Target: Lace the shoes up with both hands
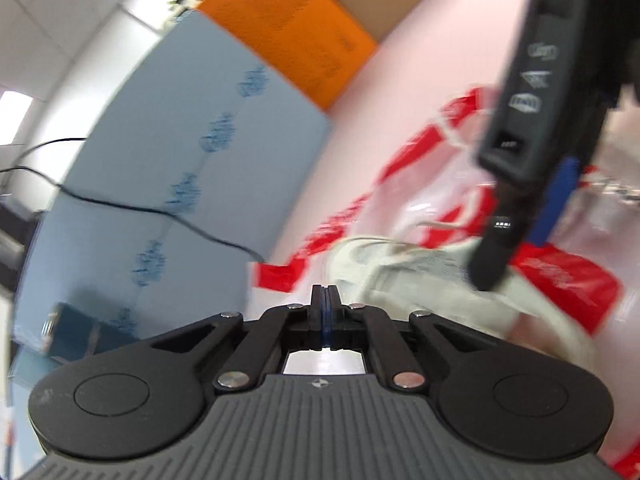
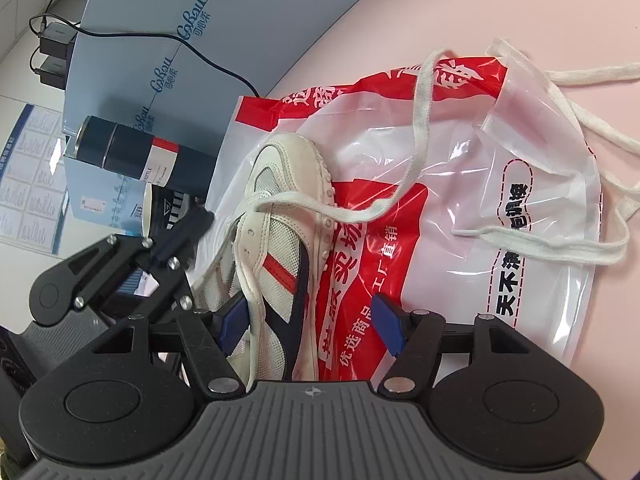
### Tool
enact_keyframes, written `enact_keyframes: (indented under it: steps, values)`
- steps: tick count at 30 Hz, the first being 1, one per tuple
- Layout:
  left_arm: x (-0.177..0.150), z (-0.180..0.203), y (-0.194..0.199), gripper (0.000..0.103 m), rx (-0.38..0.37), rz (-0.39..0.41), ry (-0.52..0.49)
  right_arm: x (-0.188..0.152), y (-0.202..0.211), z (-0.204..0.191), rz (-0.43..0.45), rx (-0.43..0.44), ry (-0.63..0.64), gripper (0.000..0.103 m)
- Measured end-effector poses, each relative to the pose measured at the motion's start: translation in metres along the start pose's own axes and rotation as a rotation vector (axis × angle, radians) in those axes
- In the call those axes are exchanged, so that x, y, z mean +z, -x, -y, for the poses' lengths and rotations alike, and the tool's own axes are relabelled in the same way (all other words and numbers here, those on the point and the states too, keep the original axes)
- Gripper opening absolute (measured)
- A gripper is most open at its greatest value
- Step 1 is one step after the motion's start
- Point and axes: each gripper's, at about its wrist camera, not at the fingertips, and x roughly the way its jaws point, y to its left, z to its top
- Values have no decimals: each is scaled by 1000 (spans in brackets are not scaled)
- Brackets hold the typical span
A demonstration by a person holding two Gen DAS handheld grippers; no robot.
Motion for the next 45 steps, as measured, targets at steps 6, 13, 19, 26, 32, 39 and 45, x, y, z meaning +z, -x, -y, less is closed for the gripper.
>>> enact_keyframes:
  steps: [6, 13, 19, 26, 32, 39, 45]
  values:
    - [0, 22, 2, 13, -26, 12, -153, -1, -2, 0, -10, 0, -5, 66]
    - [6, 33, -6, 24, -37, 7, -305, 0, -1, 0, -11, -1, -1, 66]
    - [7, 43, -12, 4, -34, 14, -414, 0, -1, 0, -12, -3, 1, 66]
    - [2, 38, -7, 3, -55, 18, -418, 0, -3, -44, 11, -102, 355, 66]
    - [1, 39, -4, 3, -63, 32, -448, -13, -14, -85, -12, -153, 756, 20]
    - [-6, 36, 5, 3, -55, 38, -476, -10, -15, -78, -24, -143, 701, 12]
    - [-14, 45, 14, 3, -15, 71, -626, -7, -13, -72, -32, -128, 607, 12]
